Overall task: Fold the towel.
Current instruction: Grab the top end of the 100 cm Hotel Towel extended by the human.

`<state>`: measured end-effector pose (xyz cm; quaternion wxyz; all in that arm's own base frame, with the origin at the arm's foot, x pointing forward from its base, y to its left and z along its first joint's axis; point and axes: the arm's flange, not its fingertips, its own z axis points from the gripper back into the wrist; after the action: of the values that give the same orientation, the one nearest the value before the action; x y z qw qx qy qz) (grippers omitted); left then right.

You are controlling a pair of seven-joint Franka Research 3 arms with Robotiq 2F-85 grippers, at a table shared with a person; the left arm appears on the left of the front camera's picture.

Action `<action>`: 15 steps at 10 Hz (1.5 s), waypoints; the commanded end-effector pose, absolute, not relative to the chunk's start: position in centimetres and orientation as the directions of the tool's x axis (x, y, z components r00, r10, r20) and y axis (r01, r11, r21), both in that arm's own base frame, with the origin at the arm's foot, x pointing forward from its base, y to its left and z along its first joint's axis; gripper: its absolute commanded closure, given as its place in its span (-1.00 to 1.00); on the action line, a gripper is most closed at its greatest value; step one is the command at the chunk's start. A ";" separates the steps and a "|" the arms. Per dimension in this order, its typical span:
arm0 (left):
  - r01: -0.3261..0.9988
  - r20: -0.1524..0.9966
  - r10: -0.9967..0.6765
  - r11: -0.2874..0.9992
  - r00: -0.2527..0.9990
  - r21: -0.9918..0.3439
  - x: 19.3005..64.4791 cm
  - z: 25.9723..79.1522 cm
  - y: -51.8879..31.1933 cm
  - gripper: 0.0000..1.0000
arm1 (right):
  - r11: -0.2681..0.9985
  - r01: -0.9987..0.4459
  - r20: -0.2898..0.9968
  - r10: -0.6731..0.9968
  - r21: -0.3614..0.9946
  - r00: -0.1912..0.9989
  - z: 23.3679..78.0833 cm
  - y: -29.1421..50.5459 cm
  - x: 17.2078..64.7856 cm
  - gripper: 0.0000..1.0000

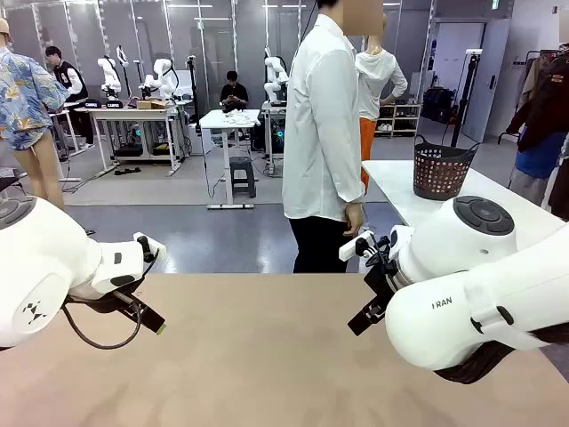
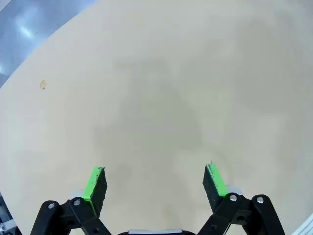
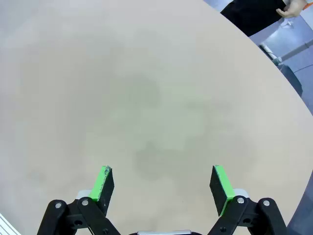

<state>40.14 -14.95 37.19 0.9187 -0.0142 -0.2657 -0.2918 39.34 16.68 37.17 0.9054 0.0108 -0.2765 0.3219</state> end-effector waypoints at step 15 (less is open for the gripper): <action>0.532 0.452 -0.350 0.757 0.820 -0.380 41.3 51.0 -8.2 -1.00 | 0.714 -0.669 0.515 0.501 0.209 0.695 47.3 11.9 40.1 -1.00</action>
<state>40.60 -10.18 49.72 0.9227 -0.1933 -0.2084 -0.2606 39.25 15.19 45.63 0.9036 0.1350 -0.2475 0.3227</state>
